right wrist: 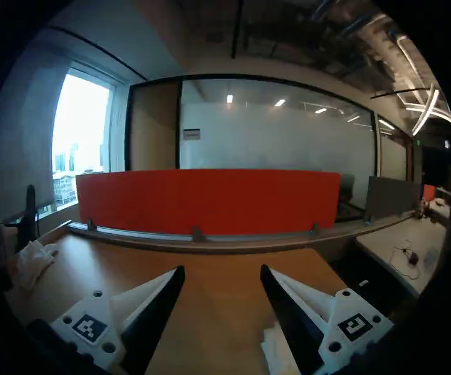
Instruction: Fold towel
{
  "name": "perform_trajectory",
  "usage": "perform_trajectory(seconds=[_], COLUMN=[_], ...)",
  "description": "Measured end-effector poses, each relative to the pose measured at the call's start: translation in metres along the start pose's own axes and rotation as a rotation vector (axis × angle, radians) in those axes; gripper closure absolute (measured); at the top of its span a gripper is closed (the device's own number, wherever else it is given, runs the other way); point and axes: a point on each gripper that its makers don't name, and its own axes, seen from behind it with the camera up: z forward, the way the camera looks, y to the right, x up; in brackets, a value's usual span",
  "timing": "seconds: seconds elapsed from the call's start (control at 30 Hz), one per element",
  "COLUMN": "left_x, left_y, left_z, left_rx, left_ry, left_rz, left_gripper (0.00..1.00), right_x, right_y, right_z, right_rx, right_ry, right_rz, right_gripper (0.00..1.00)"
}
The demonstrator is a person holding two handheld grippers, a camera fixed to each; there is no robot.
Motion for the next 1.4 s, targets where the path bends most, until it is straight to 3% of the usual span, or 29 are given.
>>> perform_trajectory(seconds=[0.3,0.67,1.1,1.4], left_x=[0.007,0.028,0.013,0.008], left_y=[0.002,-0.003,0.002,0.004], left_z=[0.003,-0.004,0.001,0.001], left_rx=[-0.013,-0.012,-0.024,-0.037], left_ry=[0.034,0.105,0.129,0.175], left_rz=[-0.006,0.009,0.056,0.062], left_gripper=[0.05,0.05,0.05,0.05], right_x=[0.013,0.026,0.045,0.051], right_y=[-0.042,-0.062,-0.088,-0.095], right_z=[0.003,-0.001,-0.006,-0.011], right_rx=[0.041,0.059,0.078,0.076], right_ry=[0.025,0.035,0.051,0.068], right_rz=[0.009,0.023,-0.001,0.024], right_gripper=[0.06,0.06,0.06,0.07])
